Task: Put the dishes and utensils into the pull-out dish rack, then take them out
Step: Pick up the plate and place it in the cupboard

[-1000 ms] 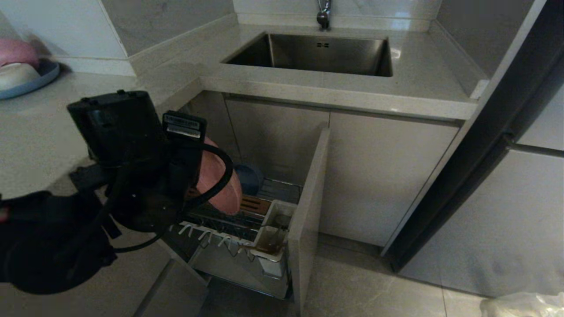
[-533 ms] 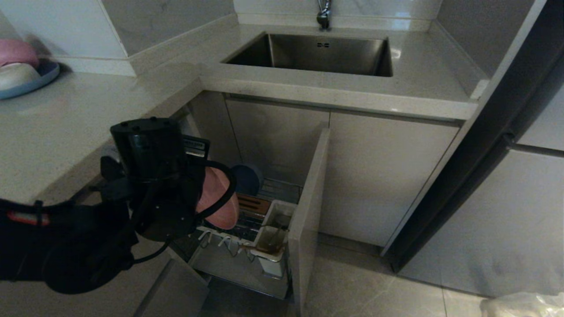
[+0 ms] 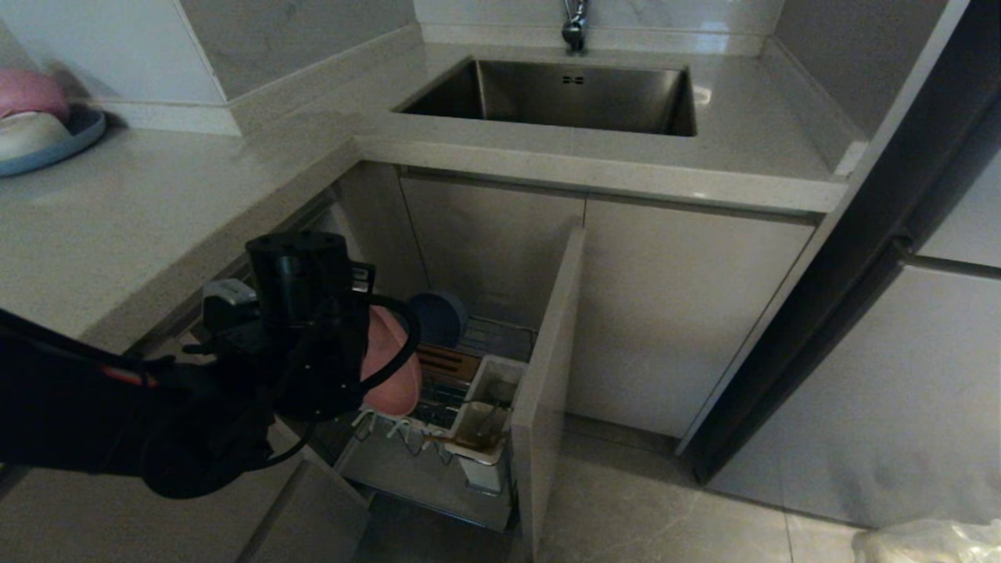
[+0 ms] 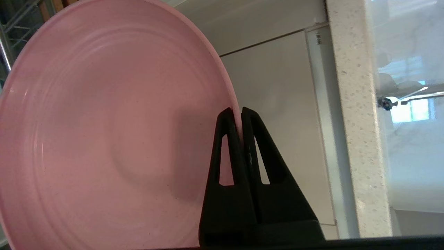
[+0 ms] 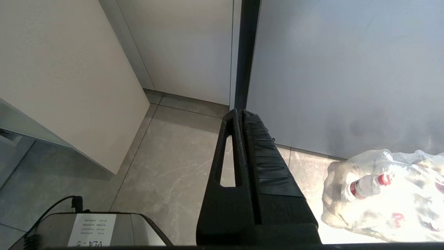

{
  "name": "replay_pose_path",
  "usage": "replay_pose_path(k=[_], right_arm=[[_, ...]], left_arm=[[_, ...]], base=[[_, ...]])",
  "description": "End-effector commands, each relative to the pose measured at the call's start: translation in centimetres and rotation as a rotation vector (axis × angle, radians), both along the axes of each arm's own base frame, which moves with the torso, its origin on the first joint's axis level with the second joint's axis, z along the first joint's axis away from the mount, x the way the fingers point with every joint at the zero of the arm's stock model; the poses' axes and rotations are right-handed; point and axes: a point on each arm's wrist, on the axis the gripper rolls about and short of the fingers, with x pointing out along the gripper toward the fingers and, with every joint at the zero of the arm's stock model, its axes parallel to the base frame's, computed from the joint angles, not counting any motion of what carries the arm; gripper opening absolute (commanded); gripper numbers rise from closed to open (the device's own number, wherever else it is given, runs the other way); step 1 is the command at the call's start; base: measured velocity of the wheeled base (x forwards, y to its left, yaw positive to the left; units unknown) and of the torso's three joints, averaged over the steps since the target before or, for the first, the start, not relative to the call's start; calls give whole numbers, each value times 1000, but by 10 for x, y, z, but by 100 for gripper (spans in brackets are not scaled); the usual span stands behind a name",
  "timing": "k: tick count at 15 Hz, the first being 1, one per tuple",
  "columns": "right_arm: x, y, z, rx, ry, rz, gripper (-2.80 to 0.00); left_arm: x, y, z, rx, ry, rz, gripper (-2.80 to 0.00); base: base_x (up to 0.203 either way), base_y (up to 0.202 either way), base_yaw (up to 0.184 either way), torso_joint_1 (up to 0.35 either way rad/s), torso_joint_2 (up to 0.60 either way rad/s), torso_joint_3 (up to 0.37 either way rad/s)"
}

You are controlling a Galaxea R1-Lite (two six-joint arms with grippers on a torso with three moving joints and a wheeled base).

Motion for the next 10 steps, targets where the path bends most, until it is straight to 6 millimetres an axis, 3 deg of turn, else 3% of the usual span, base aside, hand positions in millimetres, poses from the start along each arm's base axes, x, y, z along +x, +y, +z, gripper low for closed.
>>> replay_pose_path(k=[1,10], right_arm=[[0,0,0,-1,1,0,-280],[0,0,0,-1,1,0,-280]], left_arm=[[2,0,-1,-8,-4,8,-280],[6,1,7,-36,-44,13,-280]], base=[[0,0,0,0,0,0],[0,0,0,0,0,0]])
